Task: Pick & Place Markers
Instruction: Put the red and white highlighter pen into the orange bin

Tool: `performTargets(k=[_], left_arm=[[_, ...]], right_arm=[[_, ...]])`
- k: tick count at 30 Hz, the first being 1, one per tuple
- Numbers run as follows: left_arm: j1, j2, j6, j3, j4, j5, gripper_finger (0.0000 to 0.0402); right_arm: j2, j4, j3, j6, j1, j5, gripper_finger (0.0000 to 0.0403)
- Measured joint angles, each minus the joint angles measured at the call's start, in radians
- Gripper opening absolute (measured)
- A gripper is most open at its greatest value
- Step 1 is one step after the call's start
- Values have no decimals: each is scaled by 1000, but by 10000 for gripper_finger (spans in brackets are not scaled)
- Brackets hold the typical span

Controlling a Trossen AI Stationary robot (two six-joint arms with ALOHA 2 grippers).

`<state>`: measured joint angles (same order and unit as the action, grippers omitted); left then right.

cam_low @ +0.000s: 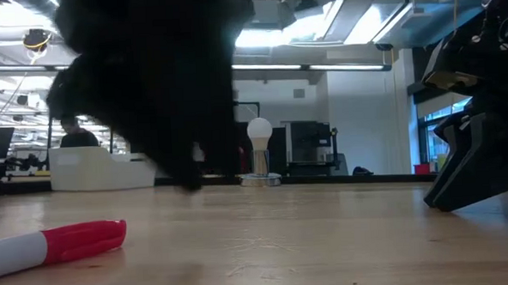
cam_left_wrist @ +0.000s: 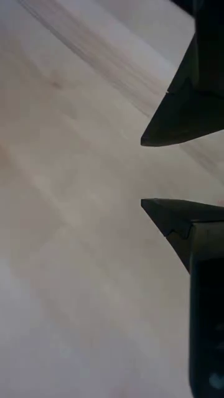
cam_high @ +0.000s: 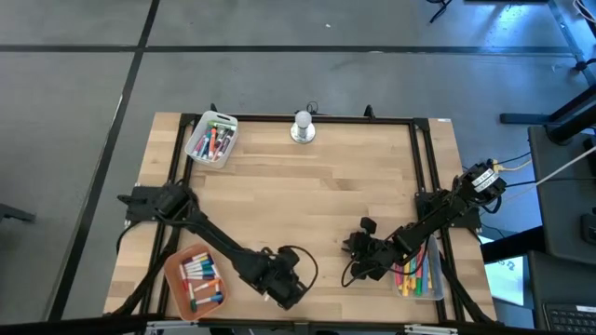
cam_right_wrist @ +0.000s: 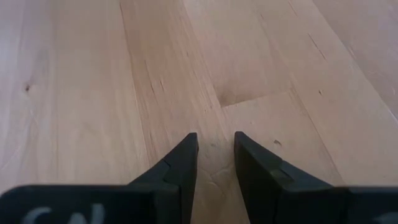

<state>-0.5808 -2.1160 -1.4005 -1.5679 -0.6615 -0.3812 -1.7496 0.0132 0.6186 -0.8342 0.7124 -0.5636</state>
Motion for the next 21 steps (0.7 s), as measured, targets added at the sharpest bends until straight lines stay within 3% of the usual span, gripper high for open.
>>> performTargets(k=[5, 13, 21], left_arm=[[-14, -36, -13, 0, 12, 101, 156], [-27, -31, -78, 0, -158, 43, 178], [-43, -4, -69, -18, -161, 45, 177]], right_arm=[[0, 0, 0, -3, 0, 0, 107], [0, 2, 0, -3, 0, 1, 107], [0, 2, 0, -3, 0, 3, 107]])
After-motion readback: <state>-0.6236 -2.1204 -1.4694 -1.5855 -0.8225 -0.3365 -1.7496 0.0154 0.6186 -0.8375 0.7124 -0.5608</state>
